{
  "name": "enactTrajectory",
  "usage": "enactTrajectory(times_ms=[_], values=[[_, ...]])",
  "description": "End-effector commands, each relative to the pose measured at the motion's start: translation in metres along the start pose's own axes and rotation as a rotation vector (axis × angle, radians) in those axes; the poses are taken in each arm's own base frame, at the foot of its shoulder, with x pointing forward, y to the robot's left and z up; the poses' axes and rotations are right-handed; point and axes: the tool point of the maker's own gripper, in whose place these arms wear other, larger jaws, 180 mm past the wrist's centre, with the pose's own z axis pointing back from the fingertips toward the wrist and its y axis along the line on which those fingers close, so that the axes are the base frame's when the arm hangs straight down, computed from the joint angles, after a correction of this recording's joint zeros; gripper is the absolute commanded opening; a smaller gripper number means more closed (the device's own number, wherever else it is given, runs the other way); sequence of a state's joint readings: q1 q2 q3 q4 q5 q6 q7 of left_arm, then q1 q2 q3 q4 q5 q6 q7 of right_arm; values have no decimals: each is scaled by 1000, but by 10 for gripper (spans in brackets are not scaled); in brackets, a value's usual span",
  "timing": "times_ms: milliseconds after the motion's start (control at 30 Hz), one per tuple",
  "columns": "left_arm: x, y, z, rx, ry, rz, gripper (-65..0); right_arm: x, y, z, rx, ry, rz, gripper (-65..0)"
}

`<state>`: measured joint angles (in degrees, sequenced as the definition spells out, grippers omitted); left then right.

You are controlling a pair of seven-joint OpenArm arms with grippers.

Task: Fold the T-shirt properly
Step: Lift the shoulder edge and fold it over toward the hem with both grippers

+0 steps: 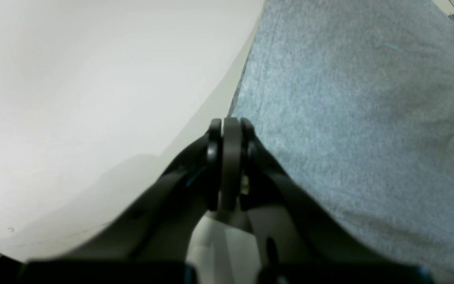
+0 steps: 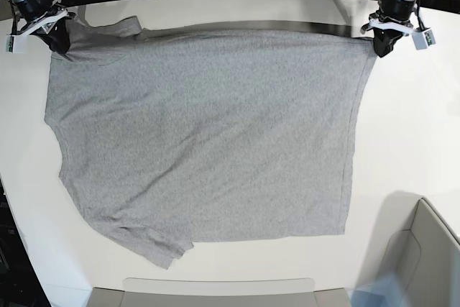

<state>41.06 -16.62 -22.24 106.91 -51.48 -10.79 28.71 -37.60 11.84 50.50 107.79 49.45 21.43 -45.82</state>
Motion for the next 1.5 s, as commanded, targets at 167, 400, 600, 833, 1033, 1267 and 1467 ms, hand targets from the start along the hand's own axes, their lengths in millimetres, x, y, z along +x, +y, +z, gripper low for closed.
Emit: enactTrajectory(times_ms=[167, 400, 600, 833, 1033, 1267, 1467], values=[[26, -15, -9, -42, -65, -10, -650, 34, 5, -6, 13, -85, 64, -650], [46, -43, -32, -111, -25, -9, -650, 48, 17, -31, 1, -84, 173, -650], [66, -60, -42, -151, -50, -14, -650, 65, 25, -46, -5, -110, 230, -650], [84, -67, -56, -169, -79, 0, -650, 85, 40, -65, 0, -132, 309, -650], [91, -58, -81, -125, -64, 88, -650, 99, 35, -87, -11, -131, 314, -650], [107, -58, -105, -126, -76, 142, -650, 111, 41, -112, -1, -124, 327, -650], [119, -75, -130, -162, -54, 137, -650, 123, 45, -131, 9, -124, 320, -650]])
